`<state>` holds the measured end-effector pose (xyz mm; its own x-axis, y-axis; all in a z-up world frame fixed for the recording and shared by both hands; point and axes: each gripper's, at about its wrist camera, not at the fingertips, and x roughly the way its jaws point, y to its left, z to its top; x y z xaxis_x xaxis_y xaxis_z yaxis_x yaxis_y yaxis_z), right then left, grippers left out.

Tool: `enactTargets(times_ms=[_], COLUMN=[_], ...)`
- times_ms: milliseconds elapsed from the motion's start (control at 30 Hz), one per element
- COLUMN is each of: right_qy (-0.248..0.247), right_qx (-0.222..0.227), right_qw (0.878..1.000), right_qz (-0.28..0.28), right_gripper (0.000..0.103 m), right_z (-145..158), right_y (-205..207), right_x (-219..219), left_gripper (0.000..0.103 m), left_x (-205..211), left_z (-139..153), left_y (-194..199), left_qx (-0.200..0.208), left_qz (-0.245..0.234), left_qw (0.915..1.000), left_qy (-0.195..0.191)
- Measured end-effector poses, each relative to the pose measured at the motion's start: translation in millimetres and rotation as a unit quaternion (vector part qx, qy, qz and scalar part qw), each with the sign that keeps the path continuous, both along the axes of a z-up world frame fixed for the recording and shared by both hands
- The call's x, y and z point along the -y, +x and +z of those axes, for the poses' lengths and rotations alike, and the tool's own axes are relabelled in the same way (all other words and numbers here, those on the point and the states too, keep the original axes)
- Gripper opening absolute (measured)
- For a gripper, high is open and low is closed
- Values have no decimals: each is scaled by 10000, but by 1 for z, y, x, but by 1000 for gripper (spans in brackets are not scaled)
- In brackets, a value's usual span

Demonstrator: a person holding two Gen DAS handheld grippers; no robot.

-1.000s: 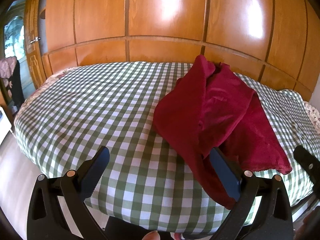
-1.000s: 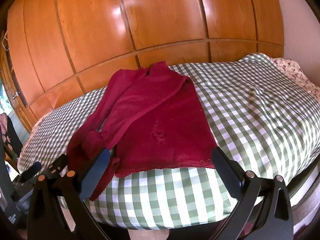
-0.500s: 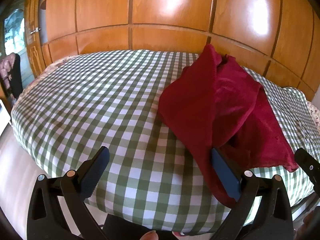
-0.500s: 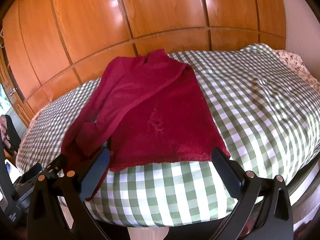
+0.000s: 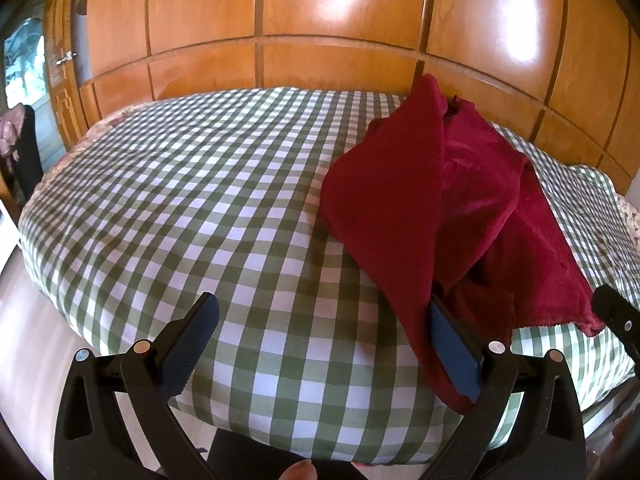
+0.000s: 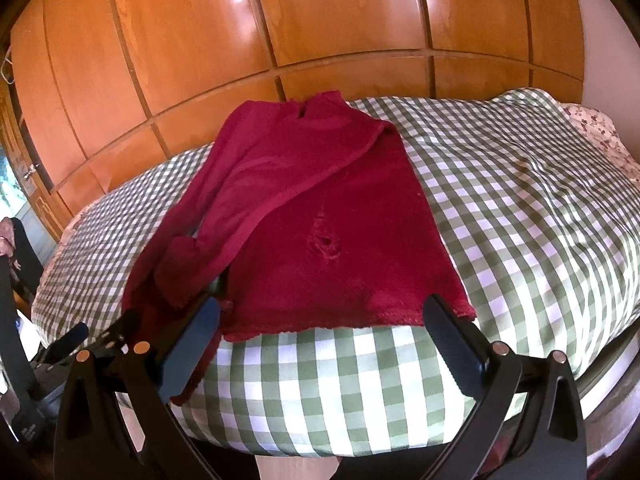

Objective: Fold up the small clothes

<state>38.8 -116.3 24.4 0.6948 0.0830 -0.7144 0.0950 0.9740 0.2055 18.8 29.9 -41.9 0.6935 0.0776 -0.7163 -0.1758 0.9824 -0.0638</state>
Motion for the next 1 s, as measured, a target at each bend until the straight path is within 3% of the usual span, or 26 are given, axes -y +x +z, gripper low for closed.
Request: enactTargets(times_ms=[200,333,467,567,633,667,700,767,833,1000], right_qy=[200,490,1202,1640,1706,1670,1629,1460,1202,659], right_qx=[58,71,-368,-786,-781,-765,-754,-744,-717,-148], right_qw=[9993,9972,9891,9804,9789,9798,9806,9830,9854,9918], right_qz=[296,561,763,761,804,790,788,823,967,1085], right_gripper=[99,73,50,44,43,39,37,17,9,7], right_z=[4,7,-12,-34,-39,-40,-41,-43,-39,-5], right_y=[17,41,85,114,125,133,139,152,159,154], right_x=[1,2,1,-6,-13,-19,-22,-31,-38,-12], left_gripper=[99,99,98,56,41,26,17,6,5,4], left_x=[-6,-6,1,-2,-14,-17,-20,-28,-38,-91], left_z=[1,11,12,1,-8,-9,-9,-4,6,41], left_y=[8,9,12,25,32,33,35,37,41,62], left_qx=[-80,128,131,-159,-384,-419,-431,-320,-176,265], left_qz=[-212,-429,-661,-777,-813,-871,-909,-983,-1006,-502], left_qw=[9994,9983,9972,9957,9911,9892,9882,9865,9858,9868], left_qy=[-275,-361,-311,-482,-980,-1101,-1155,-1272,-1330,-1517])
